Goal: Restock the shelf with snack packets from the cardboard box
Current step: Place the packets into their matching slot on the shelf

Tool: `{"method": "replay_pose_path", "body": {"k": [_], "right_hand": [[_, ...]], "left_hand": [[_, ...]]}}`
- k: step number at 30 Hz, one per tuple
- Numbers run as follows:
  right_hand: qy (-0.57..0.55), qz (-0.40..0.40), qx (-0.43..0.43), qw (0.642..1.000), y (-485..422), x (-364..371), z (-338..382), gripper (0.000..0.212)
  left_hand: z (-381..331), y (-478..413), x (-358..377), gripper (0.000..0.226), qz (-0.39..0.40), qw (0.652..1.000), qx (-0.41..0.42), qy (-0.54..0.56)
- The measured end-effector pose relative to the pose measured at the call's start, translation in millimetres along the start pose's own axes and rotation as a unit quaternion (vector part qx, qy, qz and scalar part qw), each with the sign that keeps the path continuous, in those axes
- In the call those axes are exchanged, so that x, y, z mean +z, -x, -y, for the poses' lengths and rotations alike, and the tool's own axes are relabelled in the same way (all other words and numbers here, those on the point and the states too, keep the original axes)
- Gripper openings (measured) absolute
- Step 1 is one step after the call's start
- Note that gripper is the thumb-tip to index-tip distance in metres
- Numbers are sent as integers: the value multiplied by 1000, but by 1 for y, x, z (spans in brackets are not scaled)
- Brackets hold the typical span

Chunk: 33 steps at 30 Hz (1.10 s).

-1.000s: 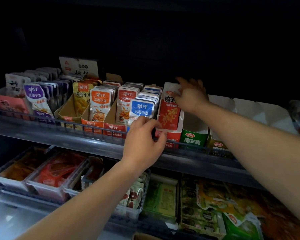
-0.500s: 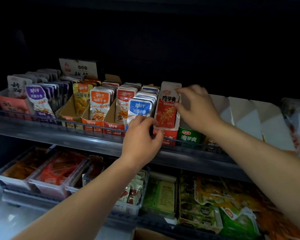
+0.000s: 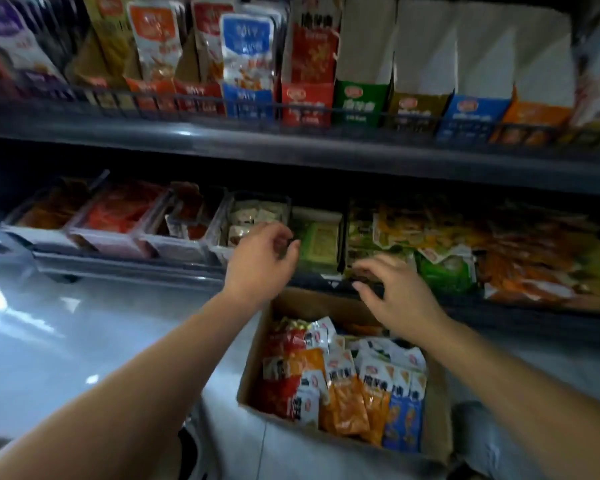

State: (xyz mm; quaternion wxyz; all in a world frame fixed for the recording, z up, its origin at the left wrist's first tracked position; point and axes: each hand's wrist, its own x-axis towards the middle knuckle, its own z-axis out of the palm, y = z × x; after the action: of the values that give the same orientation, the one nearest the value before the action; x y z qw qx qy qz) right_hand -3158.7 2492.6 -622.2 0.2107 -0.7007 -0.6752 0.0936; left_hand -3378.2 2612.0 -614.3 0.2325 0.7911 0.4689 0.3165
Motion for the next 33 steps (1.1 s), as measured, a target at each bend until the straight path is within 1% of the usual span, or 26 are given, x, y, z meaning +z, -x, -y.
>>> {"method": "replay_pose_path", "body": {"k": [3,5,6,8,10,12,14,17,19,21,23,25,27,29,30,31,32,33], "right_hand": [[-9,103,81,991,42,56,-30,35],[-12,154,111,982,68,90,-44,39],[-12,169,121,978,76,101,-48,40],[-15,204,133,970,95,129,-55,41],[-10,237,146,961,107,146,-57,43],[2,255,160,954,112,158,-57,50],[36,270,175,946,114,168,-57,62],[88,267,198,939,112,179,-52,84],[98,237,217,942,109,185,-48,91],[104,221,221,944,106,188,-45,85],[104,229,221,942,104,188,-45,70],[56,222,235,945,103,181,-46,56],[-55,182,278,942,101,171,-47,45],[-174,135,322,921,96,155,-45,40],[-231,119,335,905,94,146,-40,36],[-283,120,344,887,91,139,-35,31],[-323,138,343,871,89,132,-28,29],[-343,169,336,861,88,130,-24,27]], "left_hand": [[32,57,34,6,107,988,-108,4],[50,93,52,6,173,971,-162,19],[58,106,57,9,195,966,-170,22],[74,132,70,12,215,962,-168,3],[83,145,74,12,224,964,-139,-31],[87,149,76,12,226,968,-99,-56],[88,150,77,13,219,970,-82,-69],[91,153,78,14,219,970,-60,-85],[92,154,79,15,222,969,-57,-88],[93,155,79,16,220,970,-63,-84],[92,155,79,15,227,968,-72,-82],[90,155,79,14,231,966,-73,-86],[84,153,82,15,238,963,-87,-92],[76,151,92,20,255,956,-136,-59],[69,150,97,24,278,942,-186,-7],[62,149,103,29,302,917,-250,80],[55,148,110,31,317,876,-313,186],[50,149,116,27,323,831,-360,273]]}}
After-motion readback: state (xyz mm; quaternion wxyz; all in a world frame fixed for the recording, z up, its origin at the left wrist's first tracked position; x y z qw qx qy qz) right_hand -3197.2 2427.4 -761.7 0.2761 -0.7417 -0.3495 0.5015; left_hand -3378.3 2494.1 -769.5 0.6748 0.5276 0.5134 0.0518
